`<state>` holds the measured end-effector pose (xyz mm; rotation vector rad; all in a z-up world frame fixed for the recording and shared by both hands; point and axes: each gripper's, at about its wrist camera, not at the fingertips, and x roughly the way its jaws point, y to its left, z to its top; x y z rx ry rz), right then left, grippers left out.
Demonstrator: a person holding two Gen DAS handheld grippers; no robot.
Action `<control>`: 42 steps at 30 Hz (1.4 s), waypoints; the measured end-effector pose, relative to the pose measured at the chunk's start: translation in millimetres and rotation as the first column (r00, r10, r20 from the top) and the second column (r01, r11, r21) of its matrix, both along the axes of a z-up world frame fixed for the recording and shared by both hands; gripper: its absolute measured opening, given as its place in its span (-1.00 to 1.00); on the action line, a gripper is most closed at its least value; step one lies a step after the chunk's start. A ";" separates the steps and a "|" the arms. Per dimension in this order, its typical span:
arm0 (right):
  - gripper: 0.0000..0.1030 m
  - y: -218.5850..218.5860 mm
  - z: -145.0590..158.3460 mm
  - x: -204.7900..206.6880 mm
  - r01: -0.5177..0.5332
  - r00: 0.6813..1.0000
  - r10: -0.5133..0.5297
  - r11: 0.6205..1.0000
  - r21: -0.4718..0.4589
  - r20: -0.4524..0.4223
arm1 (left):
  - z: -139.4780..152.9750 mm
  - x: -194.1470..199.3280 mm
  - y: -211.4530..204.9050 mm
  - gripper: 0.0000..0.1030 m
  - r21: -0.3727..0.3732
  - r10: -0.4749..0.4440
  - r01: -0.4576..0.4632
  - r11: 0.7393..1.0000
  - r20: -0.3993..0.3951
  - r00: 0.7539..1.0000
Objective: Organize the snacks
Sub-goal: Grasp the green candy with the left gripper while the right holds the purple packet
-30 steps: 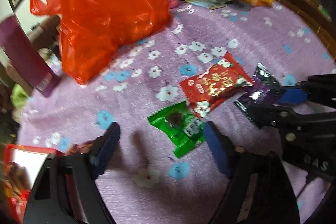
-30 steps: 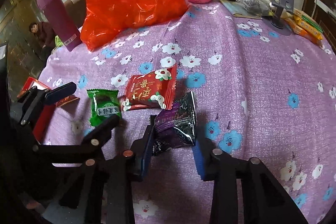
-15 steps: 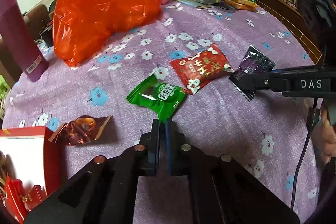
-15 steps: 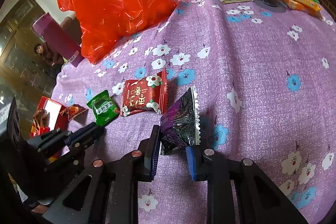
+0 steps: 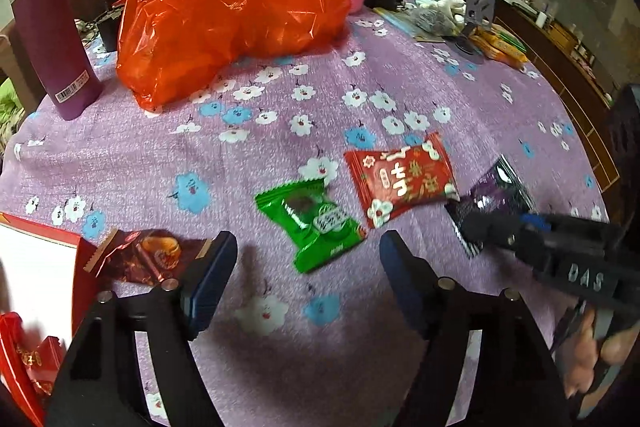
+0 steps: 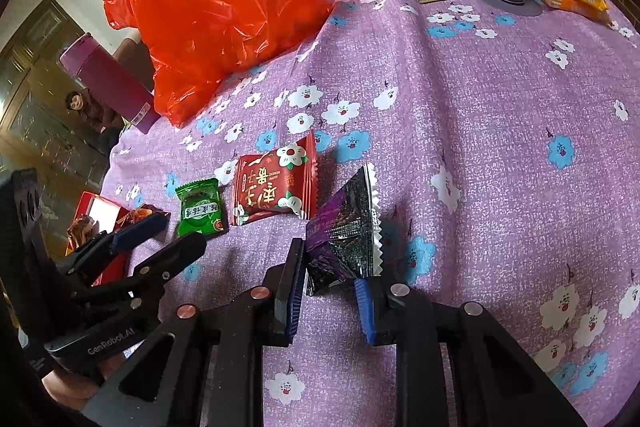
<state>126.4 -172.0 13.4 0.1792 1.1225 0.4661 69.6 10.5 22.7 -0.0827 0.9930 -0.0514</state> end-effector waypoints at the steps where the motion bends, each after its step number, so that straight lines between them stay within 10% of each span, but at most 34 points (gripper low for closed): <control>1: -0.51 -0.1 0.1 -0.1 0.000 1.000 0.000 1.000 -0.001 0.001 | -1.6 3.3 -1.0 0.43 -0.002 0.008 -0.008 1.000 -0.003 1.000; 14: -0.50 3.9 1.2 -1.0 -0.007 1.000 0.008 1.000 -0.021 0.010 | -7.9 6.4 -14.2 -0.53 0.099 -0.037 0.030 0.995 0.064 0.997; 25: -0.52 29.1 4.3 -14.5 -0.070 0.991 0.091 0.978 -0.198 0.099 | 1.0 -2.5 -19.0 -0.72 0.114 -0.074 0.062 0.992 0.106 0.992; 42: -0.55 -16.5 15.8 -2.6 -0.004 1.000 0.003 0.990 0.144 0.005 | 23.8 -65.3 -15.1 -0.73 0.133 -0.132 0.107 0.985 0.195 0.972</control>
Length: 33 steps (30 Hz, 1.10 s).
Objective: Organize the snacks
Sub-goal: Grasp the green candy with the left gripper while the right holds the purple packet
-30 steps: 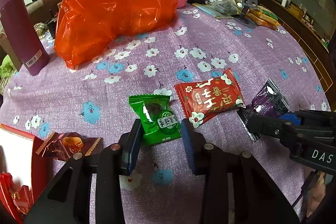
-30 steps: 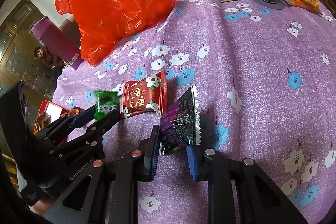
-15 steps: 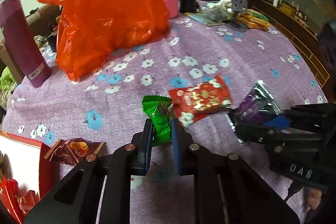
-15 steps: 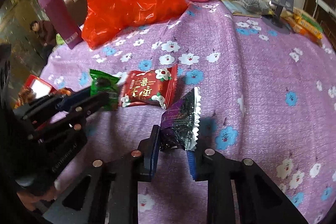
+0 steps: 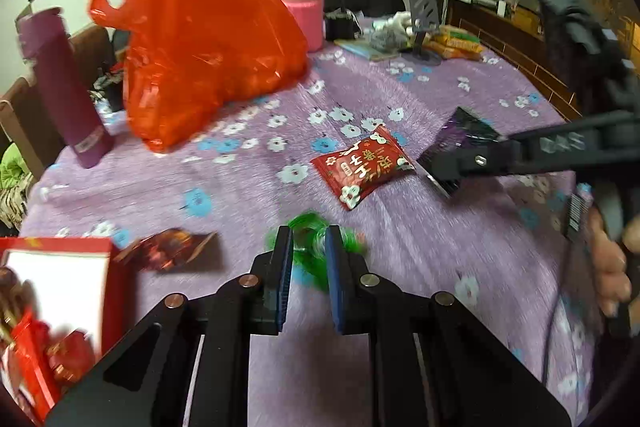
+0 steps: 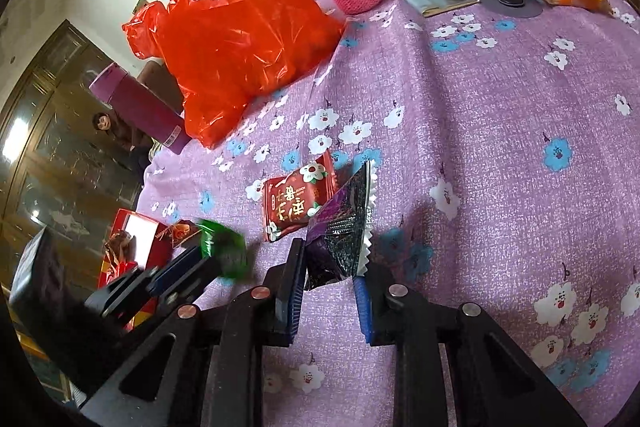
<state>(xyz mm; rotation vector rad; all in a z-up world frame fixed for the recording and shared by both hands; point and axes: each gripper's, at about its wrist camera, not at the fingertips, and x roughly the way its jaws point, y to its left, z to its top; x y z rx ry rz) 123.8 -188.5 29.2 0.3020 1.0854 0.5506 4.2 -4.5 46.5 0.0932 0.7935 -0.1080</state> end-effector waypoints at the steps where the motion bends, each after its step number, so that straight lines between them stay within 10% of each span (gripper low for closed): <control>1: -0.55 1.4 0.2 -0.2 -0.003 1.000 0.003 1.000 0.005 0.002 | 3.8 -8.6 3.4 -0.73 0.006 0.005 -0.005 1.000 0.015 1.000; 10: -0.55 27.6 3.9 -11.4 -0.067 0.997 0.067 0.998 0.012 0.036 | 8.1 -33.2 30.8 -0.73 -0.056 0.046 -0.047 0.997 -0.028 0.999; 21: -0.54 20.3 -4.9 -6.3 -0.032 0.999 0.032 0.999 0.011 -0.009 | -22.3 23.2 -9.9 -0.13 0.026 -0.019 0.022 0.999 -0.109 0.994; 24: -0.54 20.0 -5.7 -6.0 -0.027 1.000 0.028 1.000 0.011 -0.015 | -28.5 22.8 -9.2 -0.14 0.029 -0.014 0.017 0.999 -0.104 0.995; 26: -0.54 19.5 -5.3 -5.8 -0.024 1.000 0.024 1.000 0.016 -0.015 | -31.3 24.1 -3.6 -0.62 0.003 -0.004 0.004 1.000 -0.120 0.993; 33: -0.55 26.3 -7.2 -6.4 -0.035 0.999 0.036 0.999 0.005 -0.015 | -29.1 22.8 7.0 -0.70 -0.063 -0.003 -0.004 0.998 -0.111 0.994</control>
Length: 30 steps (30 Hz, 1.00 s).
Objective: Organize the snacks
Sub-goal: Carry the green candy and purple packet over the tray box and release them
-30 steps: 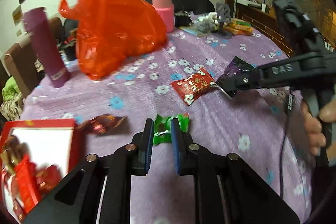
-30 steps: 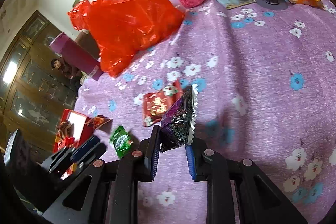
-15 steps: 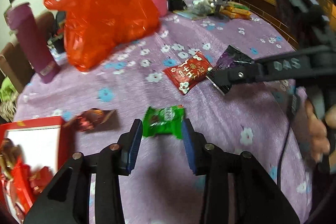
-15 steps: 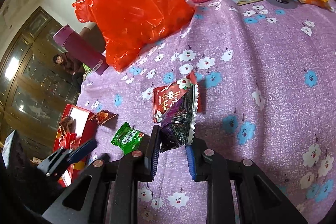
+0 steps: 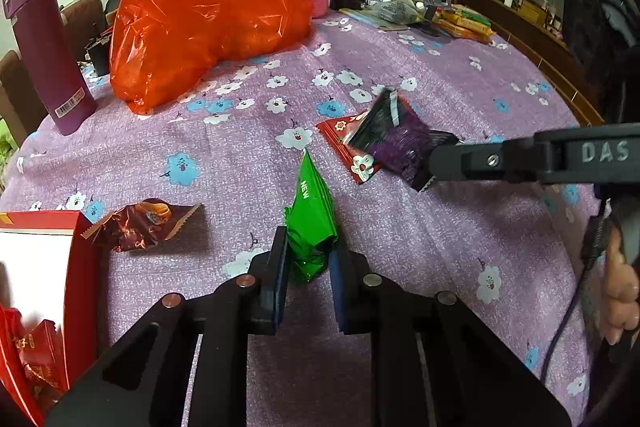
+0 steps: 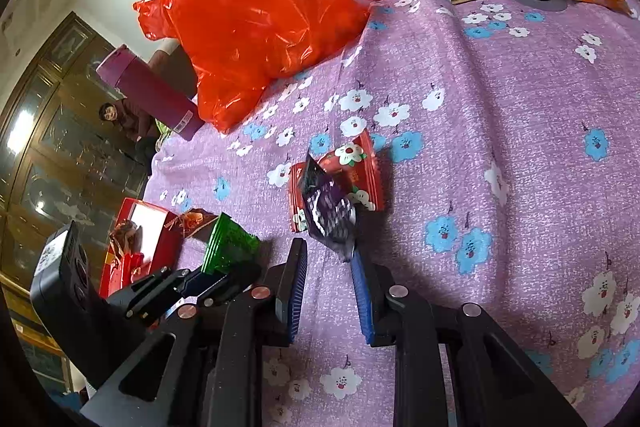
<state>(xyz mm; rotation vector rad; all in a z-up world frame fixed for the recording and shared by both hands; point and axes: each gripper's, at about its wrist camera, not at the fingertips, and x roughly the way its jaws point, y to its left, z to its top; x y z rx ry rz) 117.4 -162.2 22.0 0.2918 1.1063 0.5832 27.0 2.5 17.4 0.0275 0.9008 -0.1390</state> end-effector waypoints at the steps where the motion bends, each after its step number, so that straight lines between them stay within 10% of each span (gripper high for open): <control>1: -0.55 1.1 -1.3 0.4 -0.002 1.000 0.002 1.000 -0.003 -0.003 | 0.6 -0.4 1.9 -0.70 -0.012 0.000 0.000 1.000 0.001 1.000; 18: -0.52 38.0 -13.7 -3.1 -0.071 0.994 0.076 0.996 -0.062 0.084 | 23.3 -49.7 24.5 -0.70 -0.042 0.023 -0.021 0.999 0.064 0.998; 30: -0.66 34.8 8.2 -16.1 -0.104 0.990 0.086 0.982 0.157 0.113 | 51.7 -90.9 64.6 -0.69 -0.012 0.109 -0.109 0.994 0.152 0.982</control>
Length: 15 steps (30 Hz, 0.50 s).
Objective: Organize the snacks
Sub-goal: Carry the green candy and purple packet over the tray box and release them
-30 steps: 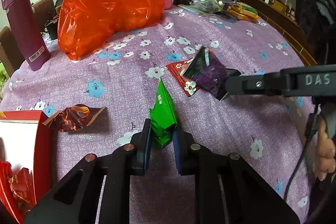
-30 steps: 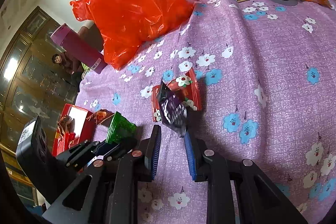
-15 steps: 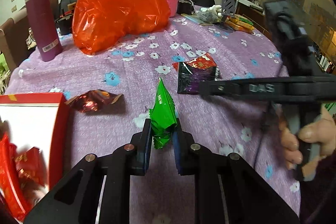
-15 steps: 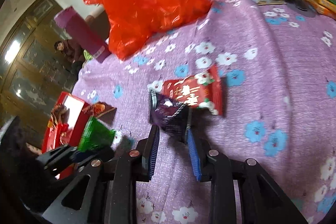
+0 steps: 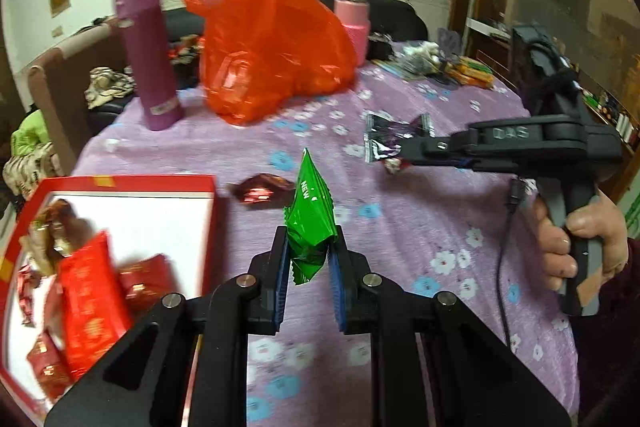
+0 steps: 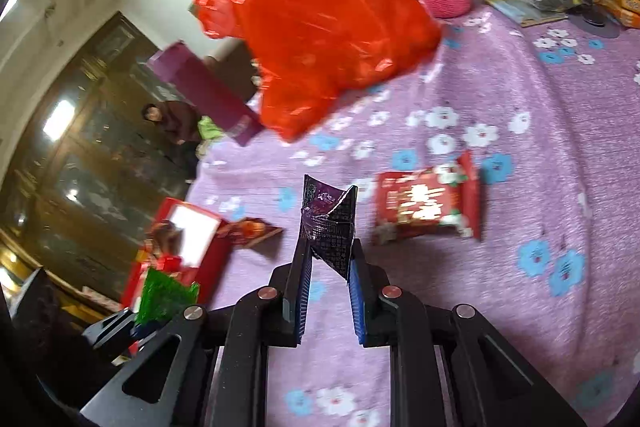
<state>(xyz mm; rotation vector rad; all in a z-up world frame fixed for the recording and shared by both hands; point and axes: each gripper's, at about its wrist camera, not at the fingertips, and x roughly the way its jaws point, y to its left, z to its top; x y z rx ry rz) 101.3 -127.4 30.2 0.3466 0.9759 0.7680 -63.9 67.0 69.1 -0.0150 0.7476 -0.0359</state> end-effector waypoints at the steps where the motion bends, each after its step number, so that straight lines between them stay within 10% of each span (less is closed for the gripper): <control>1: -0.66 2.9 2.4 -3.5 -0.019 1.000 0.019 1.000 0.023 -0.001 | 2.0 -2.9 5.9 -0.69 0.007 0.017 -0.017 1.000 0.006 1.000; 15: -0.67 138.2 30.1 -62.0 -0.260 0.965 0.257 0.964 0.061 0.059 | 17.7 -53.6 106.1 -0.69 0.091 0.273 -0.282 0.955 0.094 0.957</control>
